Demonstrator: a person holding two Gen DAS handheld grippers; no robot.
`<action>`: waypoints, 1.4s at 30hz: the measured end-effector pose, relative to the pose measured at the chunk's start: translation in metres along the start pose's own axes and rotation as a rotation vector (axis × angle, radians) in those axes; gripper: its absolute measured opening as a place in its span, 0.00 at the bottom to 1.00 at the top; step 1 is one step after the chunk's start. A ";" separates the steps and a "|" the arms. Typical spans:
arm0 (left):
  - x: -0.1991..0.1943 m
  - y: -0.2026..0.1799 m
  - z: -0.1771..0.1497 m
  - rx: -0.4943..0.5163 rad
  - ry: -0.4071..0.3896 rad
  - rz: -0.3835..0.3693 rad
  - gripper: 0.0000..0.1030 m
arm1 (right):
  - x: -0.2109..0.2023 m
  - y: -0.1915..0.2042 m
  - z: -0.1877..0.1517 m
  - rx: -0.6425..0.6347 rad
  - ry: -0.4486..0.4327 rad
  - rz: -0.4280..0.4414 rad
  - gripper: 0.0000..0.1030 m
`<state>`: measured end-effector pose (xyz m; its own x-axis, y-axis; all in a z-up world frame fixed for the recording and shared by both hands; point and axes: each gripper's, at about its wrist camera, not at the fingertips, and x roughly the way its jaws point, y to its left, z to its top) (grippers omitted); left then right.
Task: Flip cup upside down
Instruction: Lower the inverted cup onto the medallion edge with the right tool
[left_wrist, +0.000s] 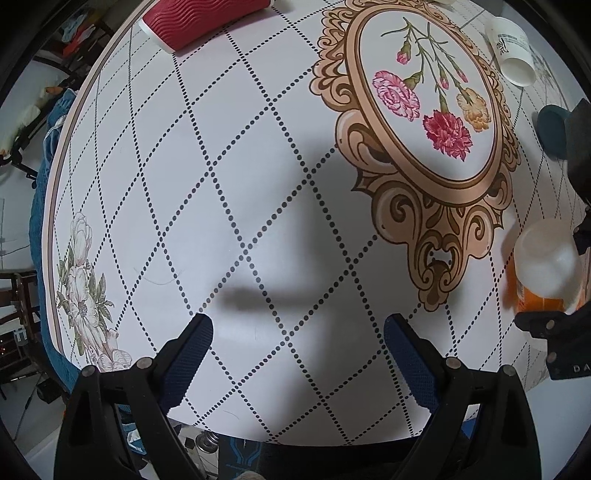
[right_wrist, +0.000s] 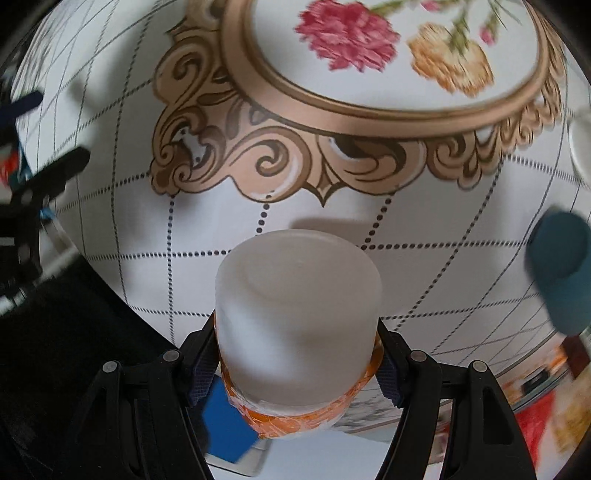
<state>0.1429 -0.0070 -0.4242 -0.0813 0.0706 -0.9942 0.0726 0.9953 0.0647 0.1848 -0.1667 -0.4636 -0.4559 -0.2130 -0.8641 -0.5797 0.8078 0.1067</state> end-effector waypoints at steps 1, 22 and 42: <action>-0.001 -0.001 0.000 0.002 0.000 0.000 0.92 | 0.001 -0.003 0.001 0.022 -0.002 0.013 0.71; 0.000 -0.034 -0.011 0.019 0.005 -0.014 0.92 | -0.021 -0.046 0.021 0.138 -0.022 0.013 0.79; -0.006 -0.009 0.000 -0.039 0.020 -0.042 0.92 | -0.086 -0.058 -0.019 0.287 -0.511 0.022 0.70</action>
<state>0.1429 -0.0161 -0.4186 -0.1036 0.0294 -0.9942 0.0296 0.9992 0.0265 0.2446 -0.2057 -0.3865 -0.0407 0.0397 -0.9984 -0.3352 0.9408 0.0511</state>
